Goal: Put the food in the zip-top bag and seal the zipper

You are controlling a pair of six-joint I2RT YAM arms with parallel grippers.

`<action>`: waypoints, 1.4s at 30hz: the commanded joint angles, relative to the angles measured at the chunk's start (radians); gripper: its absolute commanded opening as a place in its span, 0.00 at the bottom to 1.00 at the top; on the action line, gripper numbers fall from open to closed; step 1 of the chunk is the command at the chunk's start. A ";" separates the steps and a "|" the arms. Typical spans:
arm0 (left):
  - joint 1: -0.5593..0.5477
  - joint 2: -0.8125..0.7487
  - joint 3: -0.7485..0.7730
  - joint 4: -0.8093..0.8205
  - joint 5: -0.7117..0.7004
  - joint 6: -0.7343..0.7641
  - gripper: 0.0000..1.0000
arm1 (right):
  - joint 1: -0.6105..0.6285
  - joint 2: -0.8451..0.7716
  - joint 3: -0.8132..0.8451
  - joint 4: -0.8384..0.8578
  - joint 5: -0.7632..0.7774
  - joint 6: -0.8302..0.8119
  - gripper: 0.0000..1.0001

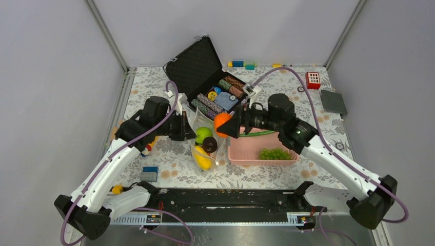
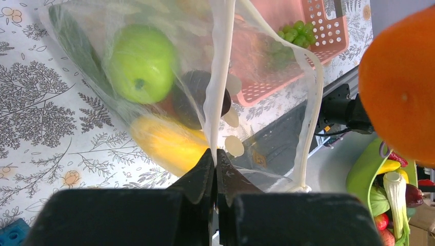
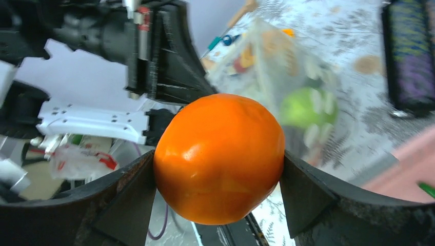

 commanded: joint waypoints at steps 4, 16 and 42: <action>0.004 -0.027 -0.004 0.065 0.049 0.007 0.00 | 0.120 0.193 0.213 0.004 -0.064 -0.110 0.56; 0.010 -0.044 -0.008 0.073 0.049 0.001 0.00 | 0.183 0.324 0.294 -0.107 0.092 -0.148 0.89; 0.011 -0.053 -0.020 0.096 0.090 0.002 0.00 | 0.046 0.294 0.621 -0.491 0.277 -0.719 1.00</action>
